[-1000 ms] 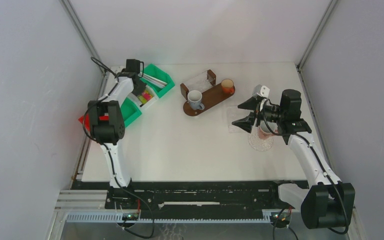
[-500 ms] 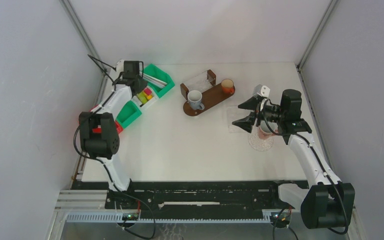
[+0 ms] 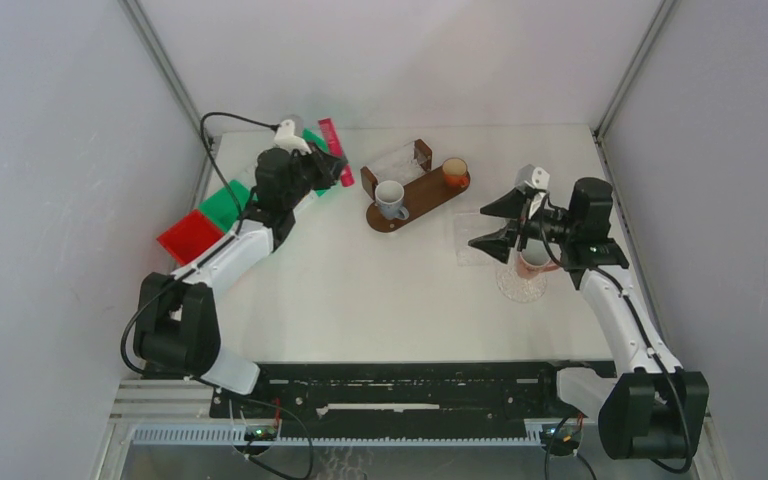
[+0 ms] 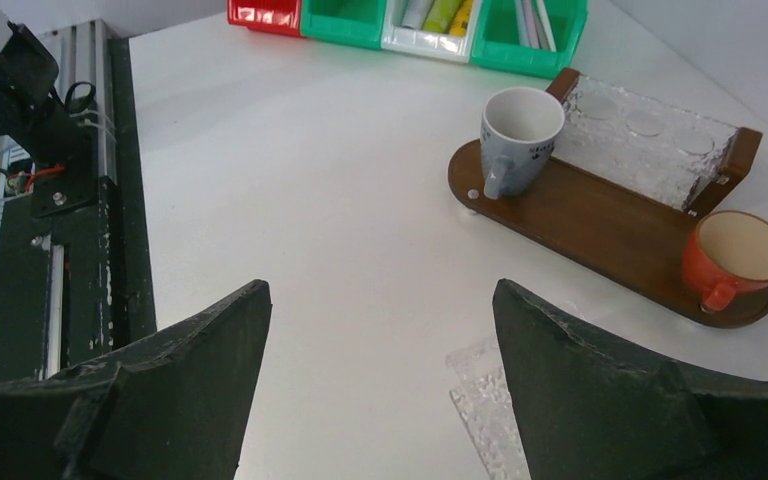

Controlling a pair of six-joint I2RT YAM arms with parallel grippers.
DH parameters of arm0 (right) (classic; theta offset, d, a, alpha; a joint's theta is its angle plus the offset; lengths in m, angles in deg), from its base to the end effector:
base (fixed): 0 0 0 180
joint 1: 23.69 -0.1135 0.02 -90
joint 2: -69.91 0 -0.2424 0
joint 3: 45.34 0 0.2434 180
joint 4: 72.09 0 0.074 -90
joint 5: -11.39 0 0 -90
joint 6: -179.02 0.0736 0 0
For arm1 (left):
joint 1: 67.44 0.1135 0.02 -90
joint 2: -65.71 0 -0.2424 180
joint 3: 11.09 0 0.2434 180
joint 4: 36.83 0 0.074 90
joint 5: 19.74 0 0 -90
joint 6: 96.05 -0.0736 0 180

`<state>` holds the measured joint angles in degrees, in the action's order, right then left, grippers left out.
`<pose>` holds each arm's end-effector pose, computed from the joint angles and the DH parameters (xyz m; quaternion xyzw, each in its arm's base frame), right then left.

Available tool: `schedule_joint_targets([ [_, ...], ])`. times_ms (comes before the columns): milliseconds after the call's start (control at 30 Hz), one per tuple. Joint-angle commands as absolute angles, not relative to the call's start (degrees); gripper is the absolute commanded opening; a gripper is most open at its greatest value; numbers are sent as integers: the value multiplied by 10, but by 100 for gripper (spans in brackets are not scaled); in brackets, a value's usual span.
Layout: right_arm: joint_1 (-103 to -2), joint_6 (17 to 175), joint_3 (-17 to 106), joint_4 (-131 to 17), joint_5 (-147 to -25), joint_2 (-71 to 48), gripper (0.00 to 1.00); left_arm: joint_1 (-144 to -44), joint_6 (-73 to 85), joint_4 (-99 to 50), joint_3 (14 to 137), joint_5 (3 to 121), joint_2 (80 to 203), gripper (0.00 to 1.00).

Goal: Prepare toiletry sets of a toothbrush and toothpaste on the tray
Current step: Pick up the toothpaste from the storage box, then place the toothpaste in the toothpaste holder.

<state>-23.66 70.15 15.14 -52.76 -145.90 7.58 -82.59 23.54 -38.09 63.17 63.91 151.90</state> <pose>0.2462 0.0678 0.2833 -0.4213 0.6263 0.3737 0.5391 0.3711 -0.1089 0.2778 -0.0615 0.7670 -0.2820 0.5731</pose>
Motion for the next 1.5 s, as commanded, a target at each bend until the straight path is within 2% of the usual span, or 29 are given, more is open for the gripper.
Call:
schedule_joint_targets([
  [0, -218, 767, 167, -589, -1499, 95, 89, -873, 167, -570, 606, 470, 1479, 0],
  [133, -209, 808, 167, -615, -1511, 95, 89, -934, 123, -578, 604, 432, 1478, 0],
  [233, -204, 858, 167, -645, -1522, 94, 89, -999, 85, -563, 599, 454, 1478, 0],
  [467, -199, 990, 167, -731, -1502, 92, 91, -1154, -97, -474, 605, 667, 1481, 0],
  [600, -204, 1074, 165, -767, -1462, 90, 97, -1205, -165, -467, 615, 777, 1498, 0],
  [800, -229, 1074, 159, -773, -1461, 82, 98, -1239, -208, -443, 647, 833, 1533, 0],
  [933, -247, 1073, 158, -754, -1410, 76, 97, -1254, -231, -442, 654, 853, 1545, 0],
  [1100, -274, 1090, 153, -739, -1321, 64, 93, -1264, -244, -443, 657, 862, 1552, 0],
  [1333, -324, 1062, 153, -718, -1297, 35, 89, -1271, -255, -446, 656, 861, 1553, 0],
  [1467, -345, 1057, 153, -711, -1281, 21, 84, -1274, -261, -449, 656, 868, 1556, 0],
])
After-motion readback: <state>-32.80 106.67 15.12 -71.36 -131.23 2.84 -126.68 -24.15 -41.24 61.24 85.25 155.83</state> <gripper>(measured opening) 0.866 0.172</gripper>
